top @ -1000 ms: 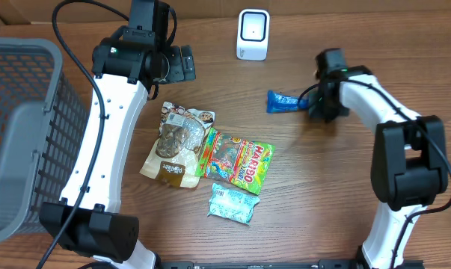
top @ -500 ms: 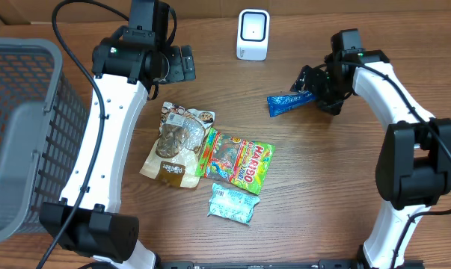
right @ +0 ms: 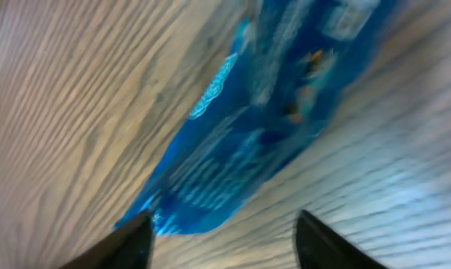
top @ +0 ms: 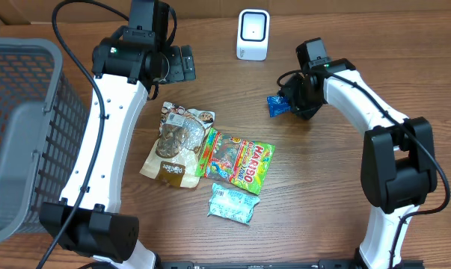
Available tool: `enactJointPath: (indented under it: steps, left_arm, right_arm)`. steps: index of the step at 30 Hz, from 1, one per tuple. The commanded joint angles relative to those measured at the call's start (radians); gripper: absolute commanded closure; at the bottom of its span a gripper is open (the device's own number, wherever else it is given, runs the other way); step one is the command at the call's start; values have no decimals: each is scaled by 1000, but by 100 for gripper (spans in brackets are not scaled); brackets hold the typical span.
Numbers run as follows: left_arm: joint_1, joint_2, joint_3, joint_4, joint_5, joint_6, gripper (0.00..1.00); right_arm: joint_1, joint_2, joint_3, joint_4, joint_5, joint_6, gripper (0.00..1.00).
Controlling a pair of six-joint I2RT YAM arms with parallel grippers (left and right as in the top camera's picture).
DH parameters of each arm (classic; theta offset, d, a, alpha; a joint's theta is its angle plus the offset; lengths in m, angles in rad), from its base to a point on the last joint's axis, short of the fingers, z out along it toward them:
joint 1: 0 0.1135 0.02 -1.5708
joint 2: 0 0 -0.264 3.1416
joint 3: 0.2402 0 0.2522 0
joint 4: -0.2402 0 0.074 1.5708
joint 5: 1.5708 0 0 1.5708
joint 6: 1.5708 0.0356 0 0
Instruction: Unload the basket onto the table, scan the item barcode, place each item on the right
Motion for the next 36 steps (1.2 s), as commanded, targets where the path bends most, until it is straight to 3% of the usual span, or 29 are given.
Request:
enactJointPath:
  steps: [1, 5, 12, 16, 17, 18, 21, 28, 36]
  left_arm:
    - [5, -15, 16, 0, -6, 23, 0]
    - [4, -15, 16, 0, -6, 23, 0]
    - [5, -15, 16, 0, -5, 23, 0]
    - [5, -15, 16, 0, -6, 23, 0]
    - [5, -15, 16, 0, -5, 23, 0]
    - [4, -15, 16, 0, -6, 23, 0]
    - [5, -15, 16, 0, -6, 23, 0]
    - [5, -15, 16, 0, -6, 23, 0]
    - [5, -15, 16, 0, -6, 23, 0]
  right_arm:
    - [-7, 3, -6, -1, 105, -38, 58]
    - [-10, 3, -6, 6, 109, -192, 65]
    - [-10, 5, -6, 16, 109, -498, 65]
    - [-10, 5, -6, 59, 31, -359, 61]
    - [-10, 5, -6, 64, 15, -276, 63]
    - [-10, 9, -7, 63, 24, -185, 72]
    - [-2, 22, -21, 78, 45, -28, 78]
    - [-5, 46, -34, 82, 43, -18, 82]
    - [-14, 46, -33, 51, -28, -160, 83]
